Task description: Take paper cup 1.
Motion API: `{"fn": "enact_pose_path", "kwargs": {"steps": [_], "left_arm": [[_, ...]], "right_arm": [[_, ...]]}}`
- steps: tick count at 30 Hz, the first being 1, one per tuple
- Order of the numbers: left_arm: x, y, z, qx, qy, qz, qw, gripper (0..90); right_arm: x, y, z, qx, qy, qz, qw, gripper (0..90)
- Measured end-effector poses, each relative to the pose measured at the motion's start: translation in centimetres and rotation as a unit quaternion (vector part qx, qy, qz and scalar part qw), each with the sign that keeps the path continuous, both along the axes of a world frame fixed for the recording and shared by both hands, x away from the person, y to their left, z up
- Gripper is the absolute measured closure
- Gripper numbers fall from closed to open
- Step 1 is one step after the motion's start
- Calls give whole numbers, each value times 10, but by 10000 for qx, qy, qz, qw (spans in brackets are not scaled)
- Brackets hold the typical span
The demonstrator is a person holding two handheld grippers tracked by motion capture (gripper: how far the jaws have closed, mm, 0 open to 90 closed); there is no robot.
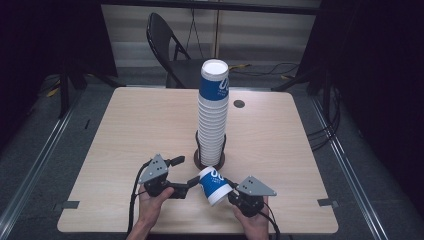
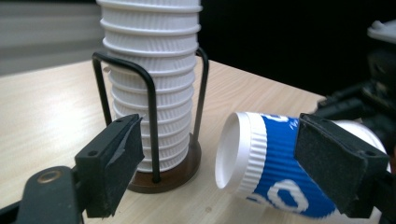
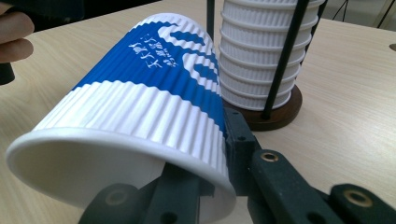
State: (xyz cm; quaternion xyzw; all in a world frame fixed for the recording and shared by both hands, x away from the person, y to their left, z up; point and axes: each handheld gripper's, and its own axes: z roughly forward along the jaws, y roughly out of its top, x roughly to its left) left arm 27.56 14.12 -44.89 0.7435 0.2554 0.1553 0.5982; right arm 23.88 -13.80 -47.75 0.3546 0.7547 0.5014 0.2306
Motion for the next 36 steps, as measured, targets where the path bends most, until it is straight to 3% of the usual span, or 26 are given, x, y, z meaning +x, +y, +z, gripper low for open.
{"fn": "enact_pose_path", "kwargs": {"steps": [8, 12, 15, 21, 22, 25, 31, 33, 34, 36], "left_arm": [[-5, -5, -5, 449, -523, -159, 9975, 170], [-8, -7, -12, 538, -524, -230, 9969, 172], [-8, -7, -14, 562, -560, -309, 9964, 172], [-14, -15, -16, 1030, -969, -389, 9892, 158], [-16, -17, -16, 1133, -1074, -368, 9871, 158], [-19, -20, -19, 1268, -1174, -458, 9839, 160], [-31, -31, -27, 1571, -1462, -573, 9750, 159], [-34, -34, -28, 1638, -1565, -571, 9723, 159], [-34, -34, -28, 1638, -1565, -571, 9723, 158], [-35, -35, -27, 1737, -1663, -614, 9687, 156]], "right_arm": [[9, -8, 12, -101, 330, 129, 9993, 846], [12, -11, 16, -205, 496, 206, 9983, 847], [14, -14, 20, -351, 479, 174, 9981, 849], [17, -16, 30, -444, 654, 365, 9962, 849], [19, -16, 31, -464, 683, 432, 9957, 849], [22, -15, 36, -637, 822, 537, 9931, 849], [28, -6, 41, -931, 1036, 854, 9866, 851], [30, -4, 43, -958, 1069, 936, 9852, 852], [30, -4, 43, -958, 1069, 936, 9852, 852], [32, -3, 46, -996, 1153, 997, 9833, 853]]}}
